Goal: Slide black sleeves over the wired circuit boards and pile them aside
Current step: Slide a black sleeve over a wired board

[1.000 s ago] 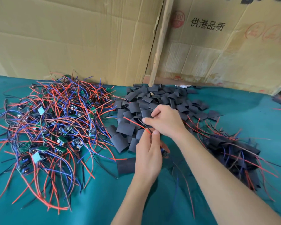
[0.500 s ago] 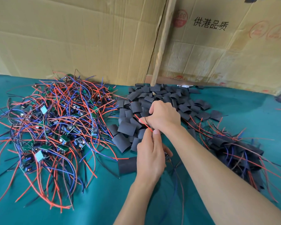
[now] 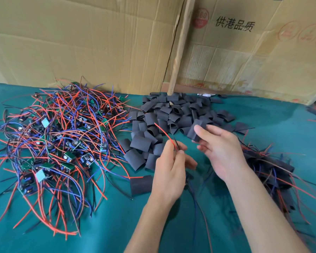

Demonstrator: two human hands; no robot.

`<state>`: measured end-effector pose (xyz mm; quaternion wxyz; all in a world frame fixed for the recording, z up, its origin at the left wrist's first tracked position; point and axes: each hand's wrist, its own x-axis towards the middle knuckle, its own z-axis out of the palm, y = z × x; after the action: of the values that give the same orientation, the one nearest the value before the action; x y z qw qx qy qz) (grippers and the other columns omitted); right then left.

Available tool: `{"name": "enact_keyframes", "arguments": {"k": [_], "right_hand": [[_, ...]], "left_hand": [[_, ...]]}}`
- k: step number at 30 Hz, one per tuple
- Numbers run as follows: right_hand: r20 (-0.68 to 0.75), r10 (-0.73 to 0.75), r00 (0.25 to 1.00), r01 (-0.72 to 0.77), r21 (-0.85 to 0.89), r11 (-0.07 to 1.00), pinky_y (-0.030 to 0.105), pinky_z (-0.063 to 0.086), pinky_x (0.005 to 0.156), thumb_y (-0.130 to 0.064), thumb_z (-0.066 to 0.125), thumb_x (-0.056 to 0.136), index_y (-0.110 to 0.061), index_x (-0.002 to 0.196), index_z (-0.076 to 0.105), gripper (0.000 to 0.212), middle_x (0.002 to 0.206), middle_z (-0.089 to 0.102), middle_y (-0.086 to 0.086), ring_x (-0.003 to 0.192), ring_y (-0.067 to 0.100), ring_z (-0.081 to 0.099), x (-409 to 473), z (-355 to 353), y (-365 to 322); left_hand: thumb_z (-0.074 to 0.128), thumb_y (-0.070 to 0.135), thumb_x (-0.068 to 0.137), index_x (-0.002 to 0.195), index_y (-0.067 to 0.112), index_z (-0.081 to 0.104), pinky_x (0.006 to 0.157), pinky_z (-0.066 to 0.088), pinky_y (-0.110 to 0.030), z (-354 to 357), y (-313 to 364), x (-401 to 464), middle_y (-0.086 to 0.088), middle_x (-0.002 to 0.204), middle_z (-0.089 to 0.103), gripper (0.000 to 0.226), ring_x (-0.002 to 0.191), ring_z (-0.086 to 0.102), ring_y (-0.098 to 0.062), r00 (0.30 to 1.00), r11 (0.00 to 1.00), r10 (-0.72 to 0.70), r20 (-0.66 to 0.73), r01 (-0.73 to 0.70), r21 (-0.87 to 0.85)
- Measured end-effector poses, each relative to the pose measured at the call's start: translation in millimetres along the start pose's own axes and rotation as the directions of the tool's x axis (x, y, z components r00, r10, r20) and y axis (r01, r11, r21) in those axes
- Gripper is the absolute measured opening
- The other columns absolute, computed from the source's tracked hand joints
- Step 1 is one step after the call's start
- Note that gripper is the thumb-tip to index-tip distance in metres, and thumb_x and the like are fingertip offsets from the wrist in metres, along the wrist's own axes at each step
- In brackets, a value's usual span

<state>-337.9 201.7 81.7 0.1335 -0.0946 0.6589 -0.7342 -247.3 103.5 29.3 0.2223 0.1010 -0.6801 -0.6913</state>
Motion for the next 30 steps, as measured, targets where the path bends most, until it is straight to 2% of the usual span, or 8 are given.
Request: {"name": "enact_keyframes", "arguments": {"k": [3, 5, 9, 13, 19, 22, 25, 30], "right_hand": [[0.063, 0.032, 0.998, -0.036, 0.062, 0.997, 0.022, 0.053, 0.059, -0.016, 0.078, 0.086, -0.028, 0.082, 0.081, 0.013, 0.082, 0.074, 0.0, 0.072, 0.014, 0.067, -17, 1, 10], [0.054, 0.053, 0.997, -0.06, 0.118, 0.991, 0.023, 0.055, 0.06, -0.02, 0.082, 0.077, -0.033, 0.08, 0.08, 0.013, 0.084, 0.075, 0.001, 0.072, 0.015, 0.068, -24, 4, 14], [0.045, 0.075, 0.996, -0.083, 0.212, 0.974, 0.024, 0.055, 0.061, -0.029, 0.085, 0.065, -0.028, 0.079, 0.077, 0.016, 0.09, 0.072, 0.007, 0.078, 0.019, 0.068, -29, 1, 16], [-0.033, 0.078, 0.996, -0.065, 0.3, 0.952, 0.021, 0.054, 0.058, -0.028, 0.083, 0.067, -0.022, 0.085, 0.067, 0.024, 0.089, 0.075, 0.006, 0.075, 0.018, 0.069, -28, -6, 15], [-0.064, 0.072, 0.995, -0.042, 0.385, 0.922, 0.022, 0.055, 0.059, -0.024, 0.081, 0.071, -0.016, 0.097, 0.053, 0.038, 0.089, 0.072, 0.009, 0.075, 0.02, 0.071, -28, -10, 11], [-0.065, 0.041, 0.997, -0.014, 0.371, 0.929, 0.022, 0.055, 0.06, -0.023, 0.08, 0.071, -0.012, 0.106, 0.053, 0.046, 0.088, 0.073, 0.008, 0.075, 0.019, 0.07, -30, -12, 8], [-0.063, -0.04, 0.997, 0.057, 0.306, 0.95, 0.023, 0.054, 0.062, -0.023, 0.079, 0.074, -0.011, 0.098, 0.06, 0.033, 0.09, 0.075, 0.007, 0.077, 0.021, 0.069, -31, -13, 6], [-0.087, -0.156, 0.984, 0.172, 0.225, 0.959, 0.026, 0.053, 0.065, -0.025, 0.081, 0.076, -0.017, 0.087, 0.067, 0.019, 0.091, 0.072, 0.009, 0.078, 0.021, 0.064, -35, -14, 2]], "left_hand": [[0.042, 0.029, 0.088, 0.087, 0.024, 0.053, 0.069, 0.051, -0.034, -2, 4, 0, -0.003, 0.075, 0.073, 0.012, 0.081, 0.064, -0.031, 1.0, 0.997, -0.025, -0.014, 0.024, -0.07], [0.042, 0.039, 0.093, 0.083, 0.017, 0.056, 0.063, 0.051, -0.027, -3, 6, -1, -0.005, 0.066, 0.067, 0.027, 0.075, 0.063, -0.035, 0.996, 0.991, -0.044, -0.072, 0.034, -0.129], [0.033, 0.035, 0.111, 0.09, 0.01, 0.057, 0.064, 0.052, -0.04, -3, 2, 0, 0.001, 0.049, 0.047, 0.041, 0.057, 0.059, -0.027, 0.989, 0.998, 0.013, -0.148, -0.021, -0.055], [0.031, 0.032, 0.111, 0.106, 0.018, 0.059, 0.057, 0.053, -0.031, -1, 1, -1, 0.001, 0.045, 0.041, 0.031, 0.046, 0.05, -0.032, 0.996, 0.997, 0.068, -0.056, -0.07, -0.034], [0.035, 0.036, 0.104, 0.094, 0.025, 0.054, 0.068, 0.057, -0.047, -2, 1, -3, -0.004, 0.052, 0.051, 0.024, 0.055, 0.062, -0.027, 0.992, 0.999, 0.041, 0.116, -0.038, -0.021], [0.04, 0.038, 0.099, 0.076, 0.015, 0.049, 0.069, 0.052, -0.041, -3, 2, -2, -0.001, 0.056, 0.05, 0.034, 0.059, 0.06, -0.024, 0.995, 0.999, -0.028, 0.093, 0.032, -0.034], [0.039, 0.05, 0.099, 0.066, 0.014, 0.038, 0.059, 0.045, -0.035, -2, 2, -2, 0.009, 0.052, 0.036, 0.049, 0.048, 0.046, -0.017, 0.998, 0.998, -0.041, 0.036, 0.04, 0.041], [0.036, 0.047, 0.107, 0.08, 0.024, 0.054, 0.049, 0.038, -0.036, 0, 4, -6, 0.004, 0.049, 0.038, 0.039, 0.046, 0.042, -0.024, 0.999, 0.968, 0.053, 0.008, -0.053, 0.247]]}}
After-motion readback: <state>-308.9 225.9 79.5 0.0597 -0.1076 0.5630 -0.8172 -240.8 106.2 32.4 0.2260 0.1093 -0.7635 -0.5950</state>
